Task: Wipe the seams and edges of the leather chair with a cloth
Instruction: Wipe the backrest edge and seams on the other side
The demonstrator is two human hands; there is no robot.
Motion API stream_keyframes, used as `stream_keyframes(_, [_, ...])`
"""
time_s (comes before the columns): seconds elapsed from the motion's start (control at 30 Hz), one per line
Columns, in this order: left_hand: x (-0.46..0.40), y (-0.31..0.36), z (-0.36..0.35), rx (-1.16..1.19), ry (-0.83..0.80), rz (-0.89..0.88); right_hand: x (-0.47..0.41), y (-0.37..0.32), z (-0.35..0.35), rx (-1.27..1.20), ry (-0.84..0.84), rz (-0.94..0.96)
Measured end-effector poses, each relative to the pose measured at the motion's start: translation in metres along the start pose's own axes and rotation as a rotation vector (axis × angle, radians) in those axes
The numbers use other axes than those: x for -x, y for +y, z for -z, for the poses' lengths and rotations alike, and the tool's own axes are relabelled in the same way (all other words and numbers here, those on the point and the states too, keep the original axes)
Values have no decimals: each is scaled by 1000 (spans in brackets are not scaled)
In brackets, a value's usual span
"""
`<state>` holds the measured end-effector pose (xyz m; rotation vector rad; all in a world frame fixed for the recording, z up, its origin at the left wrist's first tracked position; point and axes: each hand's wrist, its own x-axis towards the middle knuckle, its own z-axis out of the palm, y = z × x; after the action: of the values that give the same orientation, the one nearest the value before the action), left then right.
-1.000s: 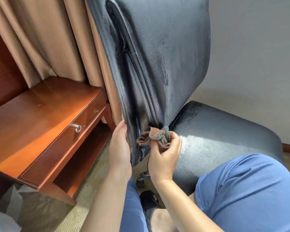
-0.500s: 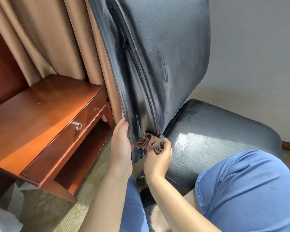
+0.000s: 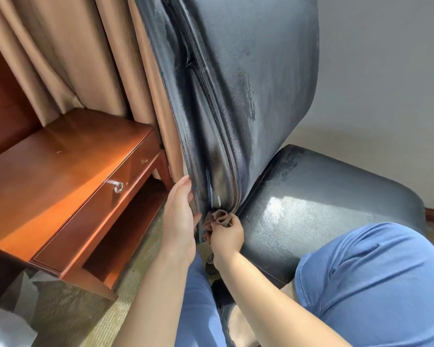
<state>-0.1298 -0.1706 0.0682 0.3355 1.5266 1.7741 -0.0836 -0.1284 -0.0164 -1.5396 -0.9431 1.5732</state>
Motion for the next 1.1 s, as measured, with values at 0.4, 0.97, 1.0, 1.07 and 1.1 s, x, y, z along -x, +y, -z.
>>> stream_keyframes(0.4, [8, 4, -11, 6, -3, -16, 25, -31, 25, -105, 115, 308])
stream_keyframes(0.97, [14, 7, -11, -13, -1, -3, 32, -63, 42, 18, 162, 796])
stream_keyframes(1.0, [17, 9, -12, -5, 0, 1, 32, -69, 42, 16, 180, 832])
stream_keyframes(1.07, [17, 8, -11, 5, 13, 13, 33, -76, 43, 19, 197, 906])
stream_keyframes(1.1, [17, 8, -10, 9, 12, 19, 35, -80, 43, 3, 197, 926])
